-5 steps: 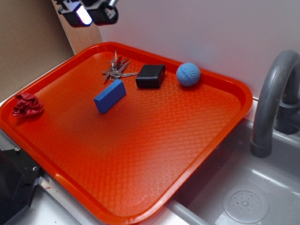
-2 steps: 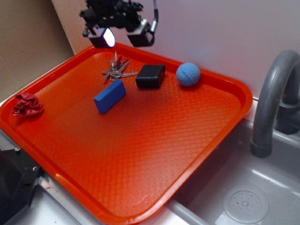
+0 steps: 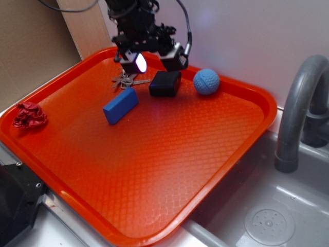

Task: Grab the black box.

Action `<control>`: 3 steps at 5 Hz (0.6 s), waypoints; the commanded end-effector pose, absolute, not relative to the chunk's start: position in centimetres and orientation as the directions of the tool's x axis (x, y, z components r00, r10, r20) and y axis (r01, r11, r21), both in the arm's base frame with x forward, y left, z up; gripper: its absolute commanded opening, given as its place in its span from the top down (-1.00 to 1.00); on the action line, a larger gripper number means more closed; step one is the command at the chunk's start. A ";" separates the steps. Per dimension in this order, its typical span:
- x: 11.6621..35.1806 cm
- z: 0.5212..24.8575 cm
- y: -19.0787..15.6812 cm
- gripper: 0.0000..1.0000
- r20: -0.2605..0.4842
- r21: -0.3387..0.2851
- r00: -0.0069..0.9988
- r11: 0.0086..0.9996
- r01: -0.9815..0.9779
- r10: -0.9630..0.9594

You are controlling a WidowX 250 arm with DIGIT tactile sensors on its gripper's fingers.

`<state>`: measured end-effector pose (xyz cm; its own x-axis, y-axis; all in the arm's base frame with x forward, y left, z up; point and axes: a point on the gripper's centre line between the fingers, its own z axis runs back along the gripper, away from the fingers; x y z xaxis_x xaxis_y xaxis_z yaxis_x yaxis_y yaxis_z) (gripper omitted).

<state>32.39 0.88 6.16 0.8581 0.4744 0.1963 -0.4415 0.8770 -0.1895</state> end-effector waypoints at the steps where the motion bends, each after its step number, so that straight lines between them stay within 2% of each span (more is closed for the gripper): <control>1: 35.3 4.7 3.7 -1.00 0.231 -0.153 0.804 0.837 -0.526 0.548; 2: 35.4 2.9 3.1 -1.00 0.213 -0.115 0.806 0.833 -0.541 0.553; 3: 35.1 2.5 1.9 -1.00 0.204 -0.095 0.824 0.849 -0.520 0.528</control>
